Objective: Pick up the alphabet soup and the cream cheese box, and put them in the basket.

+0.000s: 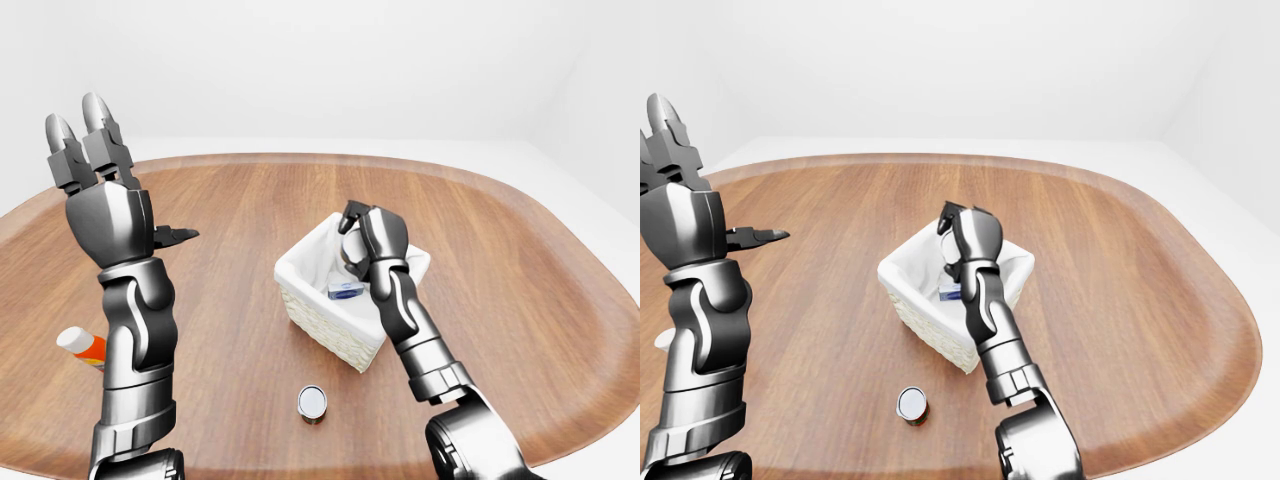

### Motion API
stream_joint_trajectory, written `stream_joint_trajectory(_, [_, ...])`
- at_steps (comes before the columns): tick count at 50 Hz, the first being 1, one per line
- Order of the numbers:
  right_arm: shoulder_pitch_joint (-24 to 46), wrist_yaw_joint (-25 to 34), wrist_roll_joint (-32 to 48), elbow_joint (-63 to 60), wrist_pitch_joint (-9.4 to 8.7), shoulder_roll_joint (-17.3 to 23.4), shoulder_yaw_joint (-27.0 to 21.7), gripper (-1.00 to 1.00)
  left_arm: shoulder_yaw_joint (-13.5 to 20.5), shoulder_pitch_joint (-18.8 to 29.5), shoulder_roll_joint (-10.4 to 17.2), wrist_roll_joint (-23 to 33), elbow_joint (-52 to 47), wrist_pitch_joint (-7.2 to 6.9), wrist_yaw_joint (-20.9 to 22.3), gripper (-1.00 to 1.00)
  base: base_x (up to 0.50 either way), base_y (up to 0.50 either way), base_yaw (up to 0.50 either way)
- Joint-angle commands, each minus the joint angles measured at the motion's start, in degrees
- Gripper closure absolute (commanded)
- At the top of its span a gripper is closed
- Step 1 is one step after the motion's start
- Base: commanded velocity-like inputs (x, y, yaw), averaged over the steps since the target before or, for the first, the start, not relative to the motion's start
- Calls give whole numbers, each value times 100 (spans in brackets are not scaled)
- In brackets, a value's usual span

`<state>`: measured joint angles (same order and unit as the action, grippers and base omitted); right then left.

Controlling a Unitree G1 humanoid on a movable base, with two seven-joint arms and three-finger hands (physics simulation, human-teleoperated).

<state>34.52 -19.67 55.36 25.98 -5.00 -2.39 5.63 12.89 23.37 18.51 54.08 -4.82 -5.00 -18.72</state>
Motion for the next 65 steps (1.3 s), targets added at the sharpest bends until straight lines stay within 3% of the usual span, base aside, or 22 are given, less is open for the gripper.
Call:
stream_joint_trajectory(1, [280, -576, -324, 899, 0, 83, -76, 100, 6, 0, 5, -5, -8, 0, 13, -100, 0, 0, 0])
stream_joint_trajectory(12, [553, -949, -567, 1772, 0, 148, -102, 100, 5, -4, 4, -6, -16, 0, 13, -100, 0, 0, 0])
stream_joint_trajectory(26, [494, -898, -520, 1615, 0, 110, -39, 100, 13, 4, 3, -31, -12, 0, -1, -100, 0, 0, 0])
stream_joint_trajectory(27, [491, -920, -515, 1627, 0, 107, -37, 69, 15, 7, 4, -35, -6, 0, -3, -100, 0, 0, 0])
stream_joint_trajectory(28, [453, -907, -486, 1565, 0, 100, -15, -15, 14, 7, 5, -39, -5, 0, -2, -100, 0, 0, 0])
stream_joint_trajectory(30, [399, -852, -454, 1445, 0, 92, -1, -100, 10, 9, 7, -39, 3, 0, -8, -100, 0, 0, 0])
stream_joint_trajectory(65, [-55, -215, -148, -761, 0, -29, -15, -100, 14, 10, 10, -44, -8, 0, 16, -100, 0, 0, 0])
